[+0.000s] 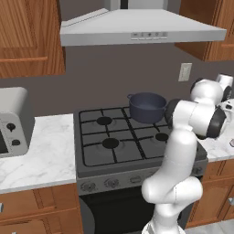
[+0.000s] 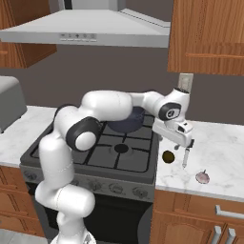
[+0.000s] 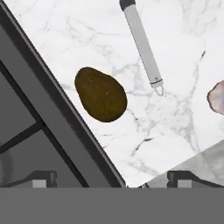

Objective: Put the garlic and avocado in the pot. Retrieve the spatula and lightly stir the vegetables in the pot.

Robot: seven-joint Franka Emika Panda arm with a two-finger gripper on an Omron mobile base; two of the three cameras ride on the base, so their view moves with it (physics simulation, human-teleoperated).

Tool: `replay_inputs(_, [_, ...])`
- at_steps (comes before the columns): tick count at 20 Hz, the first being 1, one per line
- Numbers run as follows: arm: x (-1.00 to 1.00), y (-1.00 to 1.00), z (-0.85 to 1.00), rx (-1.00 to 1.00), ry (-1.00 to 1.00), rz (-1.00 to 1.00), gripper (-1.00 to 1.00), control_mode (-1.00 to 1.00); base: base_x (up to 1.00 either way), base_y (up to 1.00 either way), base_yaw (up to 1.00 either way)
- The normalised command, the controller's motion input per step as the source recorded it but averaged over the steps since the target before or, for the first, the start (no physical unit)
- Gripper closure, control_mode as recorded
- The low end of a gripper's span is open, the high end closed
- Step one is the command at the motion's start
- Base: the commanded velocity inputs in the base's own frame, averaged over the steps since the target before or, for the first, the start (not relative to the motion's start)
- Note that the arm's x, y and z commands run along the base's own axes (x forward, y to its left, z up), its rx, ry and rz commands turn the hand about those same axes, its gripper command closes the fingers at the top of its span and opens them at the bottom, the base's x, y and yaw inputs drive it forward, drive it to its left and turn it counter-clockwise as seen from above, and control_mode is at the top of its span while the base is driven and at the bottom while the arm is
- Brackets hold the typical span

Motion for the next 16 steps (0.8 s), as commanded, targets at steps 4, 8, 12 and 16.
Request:
replay_inputs(4, [0.14, 0.0, -0.2, 0.03, 0.0, 0.24, -1.0, -1.0, 0.0, 0.0, 0.0])
replay_inputs(8, [0.31, 0.0, -0.11, 0.01, 0.0, 0.2, -1.0, -1.0, 0.0, 0.0, 0.0])
replay_inputs(12, [0.26, 0.0, -0.07, 0.0, 0.0, 0.18, -1.0, -1.0, 0.0, 0.0, 0.0])
replay_inputs(16, [0.01, -0.1, -0.06, 0.0, 0.0, 0.1, -1.0, -1.0, 0.0, 0.0, 0.0])
